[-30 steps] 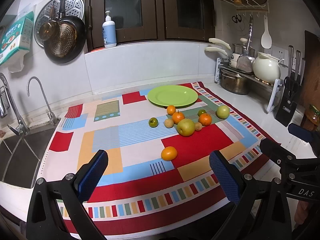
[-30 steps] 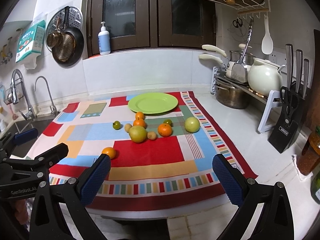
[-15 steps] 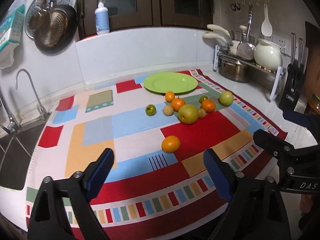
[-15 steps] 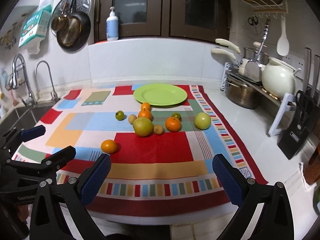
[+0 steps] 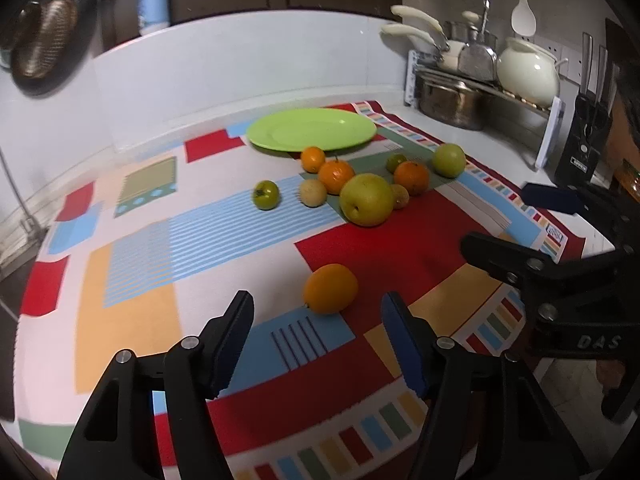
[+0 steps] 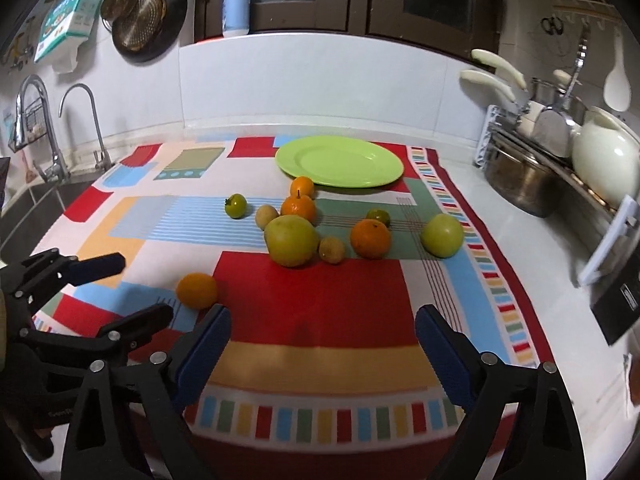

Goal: Organize fruits
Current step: 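Grasp the small orange with the left gripper while the right grasps the large yellow-green fruit, then carry the orange and yellow-green fruit in both grippers over the green plate, then lower both fruits onto the green plate and open both grippers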

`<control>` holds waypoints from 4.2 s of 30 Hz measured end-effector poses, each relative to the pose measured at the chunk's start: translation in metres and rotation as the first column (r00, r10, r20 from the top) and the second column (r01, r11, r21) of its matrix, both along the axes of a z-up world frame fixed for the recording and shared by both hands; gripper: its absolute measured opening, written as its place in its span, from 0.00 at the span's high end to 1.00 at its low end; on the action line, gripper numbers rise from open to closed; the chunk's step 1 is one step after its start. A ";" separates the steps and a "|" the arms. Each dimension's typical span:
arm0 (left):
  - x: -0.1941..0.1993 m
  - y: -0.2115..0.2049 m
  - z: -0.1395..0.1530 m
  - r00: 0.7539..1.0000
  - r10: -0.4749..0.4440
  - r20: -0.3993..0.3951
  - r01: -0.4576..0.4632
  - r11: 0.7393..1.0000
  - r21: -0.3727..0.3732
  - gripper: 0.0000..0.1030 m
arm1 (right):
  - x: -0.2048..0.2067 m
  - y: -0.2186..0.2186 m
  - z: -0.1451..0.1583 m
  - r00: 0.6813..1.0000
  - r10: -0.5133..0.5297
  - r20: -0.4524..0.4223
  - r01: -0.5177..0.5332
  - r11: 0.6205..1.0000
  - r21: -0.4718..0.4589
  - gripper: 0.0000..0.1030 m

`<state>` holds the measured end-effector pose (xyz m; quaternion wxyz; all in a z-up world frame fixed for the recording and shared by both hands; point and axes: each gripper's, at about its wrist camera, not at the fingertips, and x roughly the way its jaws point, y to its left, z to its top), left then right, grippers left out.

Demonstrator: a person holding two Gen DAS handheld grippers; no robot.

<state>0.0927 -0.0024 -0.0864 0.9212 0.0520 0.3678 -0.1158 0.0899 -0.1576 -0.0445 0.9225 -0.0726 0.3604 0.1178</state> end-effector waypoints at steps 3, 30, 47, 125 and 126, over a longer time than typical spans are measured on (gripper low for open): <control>0.012 -0.002 -0.007 1.000 -0.024 -0.019 0.024 1.000 0.005 0.41 | 0.015 0.004 -0.007 0.999 0.031 -0.018 -0.032 0.999 -0.011 0.14; 0.072 0.020 -0.012 0.995 -0.028 -0.096 0.025 0.999 -0.031 0.67 | 0.101 0.049 -0.030 0.982 0.162 -0.099 -0.165 0.986 -0.024 0.37; 0.101 0.038 0.005 0.992 -0.094 -0.081 0.089 0.994 -0.058 0.67 | 0.111 0.056 -0.028 0.986 0.096 -0.137 -0.099 0.995 -0.011 0.51; 0.206 0.017 0.073 0.994 -0.070 0.082 0.069 0.998 0.012 0.21 | 0.204 0.008 0.054 0.993 -0.090 0.076 0.089 0.996 0.018 0.32; 0.200 0.020 0.075 0.994 -0.064 0.086 0.064 0.998 0.006 0.20 | 0.195 0.009 0.057 0.991 -0.099 0.091 0.098 0.995 0.016 0.31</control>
